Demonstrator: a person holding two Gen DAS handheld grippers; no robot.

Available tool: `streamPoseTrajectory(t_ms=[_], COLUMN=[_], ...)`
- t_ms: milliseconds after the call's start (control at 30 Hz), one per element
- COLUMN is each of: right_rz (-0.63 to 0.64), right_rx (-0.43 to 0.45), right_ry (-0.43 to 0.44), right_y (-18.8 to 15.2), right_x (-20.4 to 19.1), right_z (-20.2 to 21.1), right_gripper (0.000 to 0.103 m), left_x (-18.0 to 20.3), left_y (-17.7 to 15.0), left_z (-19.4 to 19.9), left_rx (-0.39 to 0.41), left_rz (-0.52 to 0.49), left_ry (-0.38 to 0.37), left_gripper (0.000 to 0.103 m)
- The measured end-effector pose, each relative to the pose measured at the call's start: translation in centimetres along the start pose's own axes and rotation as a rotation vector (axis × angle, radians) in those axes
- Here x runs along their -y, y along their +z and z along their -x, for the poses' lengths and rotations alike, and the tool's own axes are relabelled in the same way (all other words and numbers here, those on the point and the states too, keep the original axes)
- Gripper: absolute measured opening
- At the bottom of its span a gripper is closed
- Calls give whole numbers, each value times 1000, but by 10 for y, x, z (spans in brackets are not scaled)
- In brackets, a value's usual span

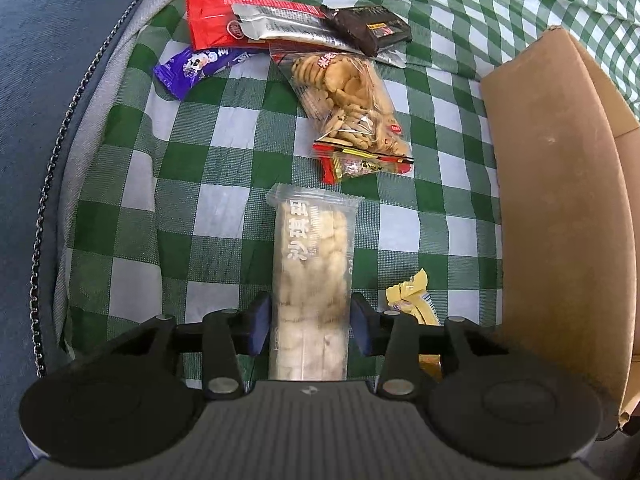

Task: Organize snacks
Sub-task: 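Grasp the white snack tube with the left tool while the right tool grasps the yellow wafer bar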

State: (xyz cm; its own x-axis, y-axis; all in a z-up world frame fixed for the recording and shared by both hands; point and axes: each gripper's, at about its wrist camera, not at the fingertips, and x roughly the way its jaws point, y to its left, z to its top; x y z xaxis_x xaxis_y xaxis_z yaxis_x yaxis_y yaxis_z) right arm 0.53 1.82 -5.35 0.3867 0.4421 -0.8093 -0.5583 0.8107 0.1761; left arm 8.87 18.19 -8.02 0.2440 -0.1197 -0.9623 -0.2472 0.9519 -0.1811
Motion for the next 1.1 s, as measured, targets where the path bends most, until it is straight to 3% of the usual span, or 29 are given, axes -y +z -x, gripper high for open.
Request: streamPoseTrajectory(t_ms=[800,1100], right_rz=[32,59], right_rx=[-2,37], right_ry=[-25,-34], right_y=[-3,-2], right_x=[-4,-7], right_z=[-4,1], right_gripper=[26,15], left_x=[3,1], left_y=[-1,1], left_z=[-3,-2], left_rx=[1,9], left_rz=[-30,-32], left_ry=[4,5], left_gripper=[49,43])
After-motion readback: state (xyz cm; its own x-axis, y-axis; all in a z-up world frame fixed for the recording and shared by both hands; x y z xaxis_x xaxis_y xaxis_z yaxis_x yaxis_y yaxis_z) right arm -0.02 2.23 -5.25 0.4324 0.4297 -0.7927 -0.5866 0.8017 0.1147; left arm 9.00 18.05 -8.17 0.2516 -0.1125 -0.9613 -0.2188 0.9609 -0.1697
